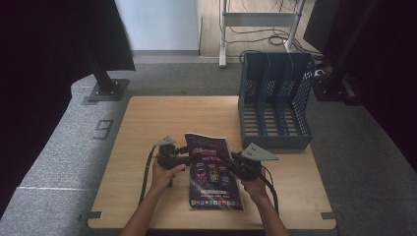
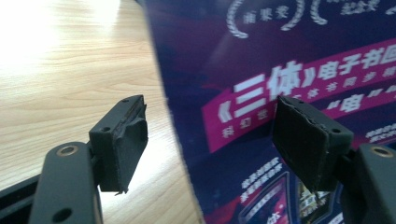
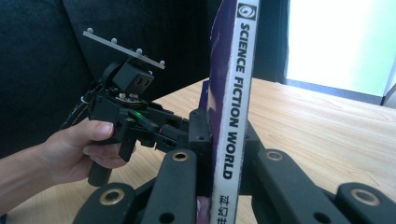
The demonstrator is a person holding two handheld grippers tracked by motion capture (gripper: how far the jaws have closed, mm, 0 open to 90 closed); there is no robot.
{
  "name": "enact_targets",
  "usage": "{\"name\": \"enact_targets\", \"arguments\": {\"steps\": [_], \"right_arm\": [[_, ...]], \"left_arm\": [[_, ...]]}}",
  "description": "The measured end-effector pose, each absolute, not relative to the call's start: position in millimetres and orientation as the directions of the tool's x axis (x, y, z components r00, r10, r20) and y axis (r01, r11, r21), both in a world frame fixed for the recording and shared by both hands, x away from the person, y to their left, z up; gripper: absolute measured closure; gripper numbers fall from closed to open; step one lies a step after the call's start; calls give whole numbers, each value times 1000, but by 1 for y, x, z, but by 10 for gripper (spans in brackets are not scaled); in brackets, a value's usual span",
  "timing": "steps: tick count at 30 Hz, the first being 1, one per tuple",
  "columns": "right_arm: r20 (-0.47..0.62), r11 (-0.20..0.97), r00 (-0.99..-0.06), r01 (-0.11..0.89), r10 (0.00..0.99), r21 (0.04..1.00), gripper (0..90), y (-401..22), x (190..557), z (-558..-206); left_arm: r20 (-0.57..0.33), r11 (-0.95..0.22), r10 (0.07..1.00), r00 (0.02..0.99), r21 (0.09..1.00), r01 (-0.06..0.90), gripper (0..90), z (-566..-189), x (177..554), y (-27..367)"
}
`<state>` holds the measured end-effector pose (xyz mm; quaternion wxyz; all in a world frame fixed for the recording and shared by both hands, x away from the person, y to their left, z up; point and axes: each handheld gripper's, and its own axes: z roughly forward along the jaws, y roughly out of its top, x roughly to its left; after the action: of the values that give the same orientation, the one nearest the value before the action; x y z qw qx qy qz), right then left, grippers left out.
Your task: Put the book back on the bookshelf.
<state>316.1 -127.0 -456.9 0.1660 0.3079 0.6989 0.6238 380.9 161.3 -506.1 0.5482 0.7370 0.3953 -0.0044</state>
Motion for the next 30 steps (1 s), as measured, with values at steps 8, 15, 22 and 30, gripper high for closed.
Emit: {"name": "enact_targets", "arguments": {"steps": [8, 15, 22, 30], "right_arm": [[151, 30, -761, 219, 631, 975, 816, -127, 315, -457], [146, 36, -759, 217, 635, 975, 813, -129, 315, -456], [134, 43, -770, 204, 623, 978, 809, -133, 313, -453], [107, 45, -777, 171, 621, 984, 811, -129, 312, -446]], "left_arm": [[-424, -109, 569, 705, 811, 575, 267, -502, 380, 155], [-407, -99, 586, 701, 822, 560, 350, -500, 377, 156], [-417, -68, 579, 701, 832, 551, 427, -497, 376, 159], [-409, -45, 586, 700, 846, 531, 467, -487, 376, 163]]}}
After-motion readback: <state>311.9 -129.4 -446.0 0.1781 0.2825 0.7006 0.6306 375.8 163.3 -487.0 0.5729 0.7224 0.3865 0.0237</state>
